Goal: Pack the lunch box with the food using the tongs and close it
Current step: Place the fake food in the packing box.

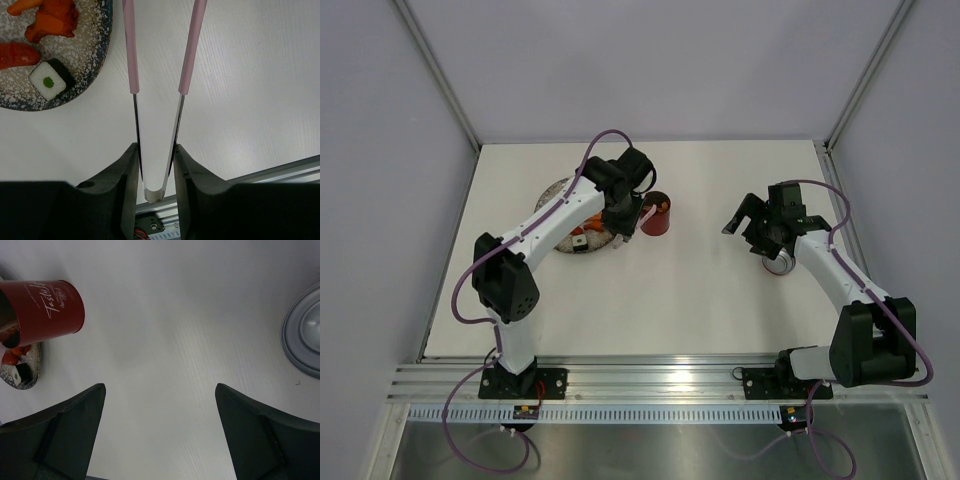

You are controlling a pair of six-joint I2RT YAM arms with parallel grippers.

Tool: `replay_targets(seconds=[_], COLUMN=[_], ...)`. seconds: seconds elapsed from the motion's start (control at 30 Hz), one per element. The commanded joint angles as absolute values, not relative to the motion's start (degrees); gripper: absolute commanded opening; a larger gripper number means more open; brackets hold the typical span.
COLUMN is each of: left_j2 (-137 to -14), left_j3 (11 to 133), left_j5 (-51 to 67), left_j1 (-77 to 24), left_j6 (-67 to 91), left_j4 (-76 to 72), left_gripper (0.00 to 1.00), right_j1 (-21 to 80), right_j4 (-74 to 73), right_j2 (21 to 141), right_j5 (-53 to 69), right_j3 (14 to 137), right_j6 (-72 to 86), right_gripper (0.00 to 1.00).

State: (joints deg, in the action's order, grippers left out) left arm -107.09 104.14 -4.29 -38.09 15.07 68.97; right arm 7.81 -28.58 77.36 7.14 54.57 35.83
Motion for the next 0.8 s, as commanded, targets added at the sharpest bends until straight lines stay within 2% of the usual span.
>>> replay_targets(seconds=[0.0,0.43,0.5,0.7,0.73,0.77], left_j2=[-106.52,-105.56,-105.21,-99.41,-98.36,-96.26], left_j3=[106.87,107.40,107.66,106.61,106.26,104.95], left_j5=[-3.87,-3.60,-3.69,-1.67,-1.41,-0.54], left_j1=[-38.32,-38.32,-38.32,-38.85,-38.93,-38.94], left_j6=[15.38,15.64,15.82,15.29,15.12,14.77], left_j4=[68.55,68.47,68.29,63.90,62.94,62.32], left_gripper=[0.33,0.30,0.27,0.08,0.00,0.00], right_j1=[8.00,8.00,7.91,8.00,8.00,8.00], right_j4=[-28.04,-28.04,-28.04,-28.30,-28.47,-28.56], right_j2=[75.59,75.41,75.41,75.23,75.23,75.06], right_j5=[7.82,7.91,7.91,7.82,7.74,7.65], right_j3=[54.67,54.58,54.67,54.93,55.02,55.02], right_j6=[35.95,36.04,36.04,35.77,35.68,35.60], right_gripper=[1.00,1.00,1.00,0.99,1.00,1.00])
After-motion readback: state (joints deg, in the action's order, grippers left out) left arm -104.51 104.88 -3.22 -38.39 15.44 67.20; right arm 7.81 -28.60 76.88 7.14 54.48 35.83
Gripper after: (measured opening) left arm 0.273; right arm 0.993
